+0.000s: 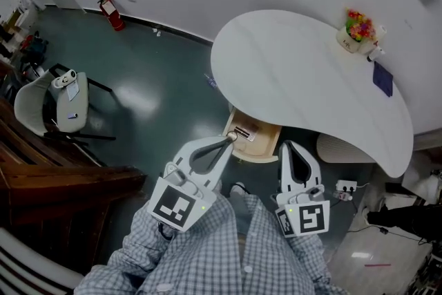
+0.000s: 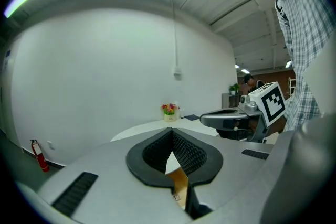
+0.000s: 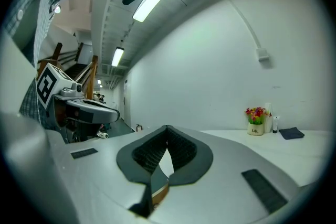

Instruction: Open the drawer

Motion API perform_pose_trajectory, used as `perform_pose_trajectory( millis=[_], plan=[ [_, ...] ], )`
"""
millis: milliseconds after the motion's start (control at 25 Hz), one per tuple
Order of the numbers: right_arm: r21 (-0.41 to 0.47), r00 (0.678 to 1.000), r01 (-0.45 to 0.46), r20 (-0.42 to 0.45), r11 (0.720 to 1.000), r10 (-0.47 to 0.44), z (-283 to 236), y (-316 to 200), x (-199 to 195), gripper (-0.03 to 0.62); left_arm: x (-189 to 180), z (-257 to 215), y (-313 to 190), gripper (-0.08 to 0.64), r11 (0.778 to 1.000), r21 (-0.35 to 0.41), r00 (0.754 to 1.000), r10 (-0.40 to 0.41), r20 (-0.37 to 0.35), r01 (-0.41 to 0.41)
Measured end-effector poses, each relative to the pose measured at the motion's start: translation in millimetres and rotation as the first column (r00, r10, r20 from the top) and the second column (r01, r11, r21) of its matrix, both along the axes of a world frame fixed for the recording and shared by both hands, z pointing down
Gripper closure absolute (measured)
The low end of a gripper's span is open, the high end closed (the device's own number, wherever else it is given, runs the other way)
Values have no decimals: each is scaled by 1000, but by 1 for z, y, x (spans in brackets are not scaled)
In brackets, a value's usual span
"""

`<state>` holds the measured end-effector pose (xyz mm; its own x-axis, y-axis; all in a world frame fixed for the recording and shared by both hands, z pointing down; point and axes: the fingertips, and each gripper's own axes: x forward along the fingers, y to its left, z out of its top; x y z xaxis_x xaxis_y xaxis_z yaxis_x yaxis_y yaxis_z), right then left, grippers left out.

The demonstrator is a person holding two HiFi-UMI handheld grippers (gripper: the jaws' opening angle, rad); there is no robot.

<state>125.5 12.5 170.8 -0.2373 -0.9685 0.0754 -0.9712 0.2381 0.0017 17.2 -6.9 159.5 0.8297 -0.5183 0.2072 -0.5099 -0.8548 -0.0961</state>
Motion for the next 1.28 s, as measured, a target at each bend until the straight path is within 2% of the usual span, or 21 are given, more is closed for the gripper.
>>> perform_pose_trajectory(
  millis=[280,1280],
  plan=[
    [-13,1000,-12,-27,1000,12,2,-4,4,584,6,0,-2,558,1000,-12,1000,17,-14,-17],
    [-44,999,-18,-34,999,16,7,-12,9,584,16,6,-11,558,999,-29,999,45,-5,-45]
  ],
)
